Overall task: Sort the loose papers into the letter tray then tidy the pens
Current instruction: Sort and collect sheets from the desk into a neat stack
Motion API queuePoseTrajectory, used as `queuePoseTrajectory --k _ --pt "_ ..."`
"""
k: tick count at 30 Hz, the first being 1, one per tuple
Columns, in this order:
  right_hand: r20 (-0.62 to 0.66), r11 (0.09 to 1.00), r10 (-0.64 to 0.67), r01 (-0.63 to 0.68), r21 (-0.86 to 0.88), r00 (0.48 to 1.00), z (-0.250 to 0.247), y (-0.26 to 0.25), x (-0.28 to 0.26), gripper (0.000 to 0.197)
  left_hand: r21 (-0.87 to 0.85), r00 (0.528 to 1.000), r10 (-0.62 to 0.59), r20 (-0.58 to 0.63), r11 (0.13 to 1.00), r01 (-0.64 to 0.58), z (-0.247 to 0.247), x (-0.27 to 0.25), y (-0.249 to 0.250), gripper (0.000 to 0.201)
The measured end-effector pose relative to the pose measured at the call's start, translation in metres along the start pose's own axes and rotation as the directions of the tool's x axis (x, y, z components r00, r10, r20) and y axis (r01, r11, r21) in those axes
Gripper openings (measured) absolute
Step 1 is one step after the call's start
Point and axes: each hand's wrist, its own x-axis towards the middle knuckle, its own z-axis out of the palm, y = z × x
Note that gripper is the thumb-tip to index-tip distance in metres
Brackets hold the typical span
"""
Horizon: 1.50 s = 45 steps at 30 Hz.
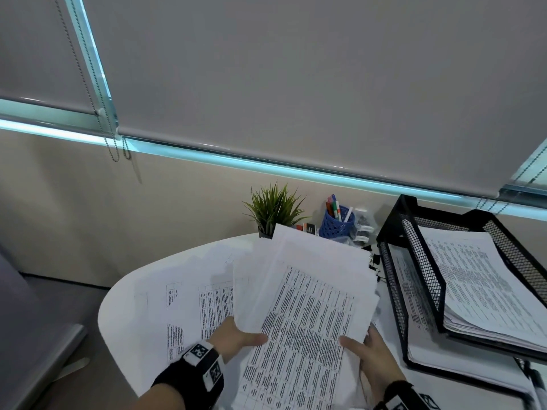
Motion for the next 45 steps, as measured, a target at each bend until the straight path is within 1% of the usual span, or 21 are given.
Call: queuePoseTrajectory --k 2,4,6,7,9,11,13,15,17,19,20,22,24,27,30,33,36,38,40,43,45 --pt "0.084 0.997 0.029 -0.035 0.074 0.996 -0.002 -0.013 -0.009 0.048 -0.045 0.999 0.043 0.03 0.998 -0.042 -0.005 -0.004 0.009 0.081" --pt "0.129 0.994 0.024 -0.038 0.106 0.991 -0.002 -0.031 -0.019 0.052 -0.08 0.993 0.106 0.046 0.992 -0.102 -0.009 -0.01 0.022 0.091" --pt "0.156 0.993 -0.025 0.006 0.118 0.987 0.001 -0.05 -0.031 0.062 -0.131 0.983 0.181 0.034 0.976 -0.175 -0.011 -0.017 0.038 0.091" --pt "0.147 0.993 -0.066 0.05 0.107 0.987 0.005 -0.063 -0.039 0.068 -0.155 0.977 0.213 0.023 0.966 -0.207 -0.011 -0.021 0.048 0.087" --pt "0.107 0.976 -0.205 0.196 0.092 0.973 0.011 -0.085 -0.047 0.075 -0.195 0.953 0.303 -0.004 0.934 -0.298 -0.011 -0.028 0.067 0.068" --pt "0.064 0.927 -0.374 0.371 0.058 0.925 0.017 -0.105 -0.057 0.062 -0.201 0.917 0.395 -0.05 0.896 -0.397 -0.008 -0.035 0.087 0.055" --pt "0.023 0.868 -0.496 0.496 0.005 0.868 0.021 -0.122 -0.066 0.041 -0.214 0.884 0.458 -0.095 0.858 -0.467 -0.007 -0.043 0.105 0.054" --pt "0.004 0.817 -0.574 0.572 -0.071 0.819 0.024 -0.13 -0.071 0.039 -0.235 0.864 0.488 -0.124 0.832 -0.503 -0.008 -0.051 0.117 0.05" --pt "-0.018 0.82 -0.564 0.558 -0.128 0.825 0.023 -0.128 -0.071 0.047 -0.237 0.868 0.485 -0.103 0.836 -0.495 -0.011 -0.053 0.121 0.056" --pt "-0.004 0.858 -0.493 0.485 -0.17 0.87 0.024 -0.119 -0.069 0.061 -0.253 0.899 0.43 -0.087 0.863 -0.437 -0.013 -0.046 0.115 0.079" --pt "0.004 0.881 -0.451 0.446 -0.16 0.892 0.025 -0.112 -0.065 0.058 -0.266 0.908 0.407 -0.098 0.869 -0.418 -0.013 -0.042 0.111 0.086" --pt "0.03 0.911 -0.386 0.386 -0.145 0.922 0.031 -0.105 -0.064 0.037 -0.279 0.923 0.358 -0.143 0.88 -0.385 -0.009 -0.036 0.106 0.092" --pt "0.038 0.92 -0.373 0.375 -0.115 0.927 0.036 -0.107 -0.066 0.033 -0.297 0.923 0.338 -0.182 0.876 -0.38 -0.008 -0.031 0.105 0.102" --pt "-0.001 0.915 -0.398 0.397 -0.064 0.917 0.044 -0.117 -0.069 0.06 -0.303 0.887 0.413 -0.207 0.835 -0.46 -0.006 -0.032 0.114 0.093" --pt "-0.045 0.897 -0.441 0.439 -0.058 0.896 0.041 -0.13 -0.07 0.054 -0.307 0.857 0.476 -0.197 0.8 -0.515 -0.005 -0.034 0.124 0.093" --pt "-0.044 0.844 -0.53 0.521 -0.13 0.847 0.035 -0.136 -0.071 0.063 -0.259 0.842 0.519 -0.145 0.801 -0.539 -0.007 -0.037 0.132 0.078" --pt "-0.006 0.852 -0.501 0.492 -0.178 0.865 0.029 -0.129 -0.068 0.081 -0.227 0.819 0.57 -0.062 0.791 -0.568 -0.01 -0.042 0.131 0.073" --pt "0.008 0.878 -0.457 0.453 -0.155 0.889 0.029 -0.12 -0.064 0.088 -0.217 0.829 0.559 -0.025 0.806 -0.55 -0.009 -0.043 0.125 0.078" --pt "0.028 0.882 -0.456 0.456 -0.117 0.89 0.031 -0.114 -0.061 0.091 -0.229 0.834 0.552 -0.012 0.81 -0.54 -0.005 -0.041 0.122 0.077" --pt "0.009 0.874 -0.479 0.478 -0.084 0.878 0.039 -0.117 -0.059 0.089 -0.228 0.818 0.571 -0.074 0.788 -0.571 0.004 -0.037 0.127 0.047" --pt "-0.026 0.86 -0.509 0.507 -0.061 0.861 0.041 -0.124 -0.058 0.084 -0.249 0.797 0.589 -0.132 0.759 -0.602 0.008 -0.038 0.135 0.039"
